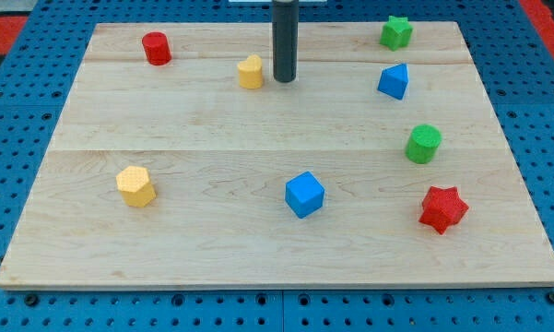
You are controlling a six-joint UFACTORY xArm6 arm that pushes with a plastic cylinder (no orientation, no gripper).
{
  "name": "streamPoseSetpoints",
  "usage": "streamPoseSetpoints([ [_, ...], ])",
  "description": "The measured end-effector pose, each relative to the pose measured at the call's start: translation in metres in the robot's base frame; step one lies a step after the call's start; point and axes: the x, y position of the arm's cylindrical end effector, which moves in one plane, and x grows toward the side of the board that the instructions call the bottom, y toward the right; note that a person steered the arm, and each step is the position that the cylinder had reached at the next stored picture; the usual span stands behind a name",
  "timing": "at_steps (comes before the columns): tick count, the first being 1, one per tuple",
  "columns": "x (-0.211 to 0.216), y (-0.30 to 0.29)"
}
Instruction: Move the yellow heart towards the center left of the board
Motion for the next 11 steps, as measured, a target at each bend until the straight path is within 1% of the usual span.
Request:
streamPoseSetpoints([
  [1, -0.010, -0.008],
  [3, 0.005, -0.028],
  [5, 0.029, -0.078],
  [7, 0.023, -0.114],
  [9, 0.022, -0.124],
  [11, 0.041, -0.142],
])
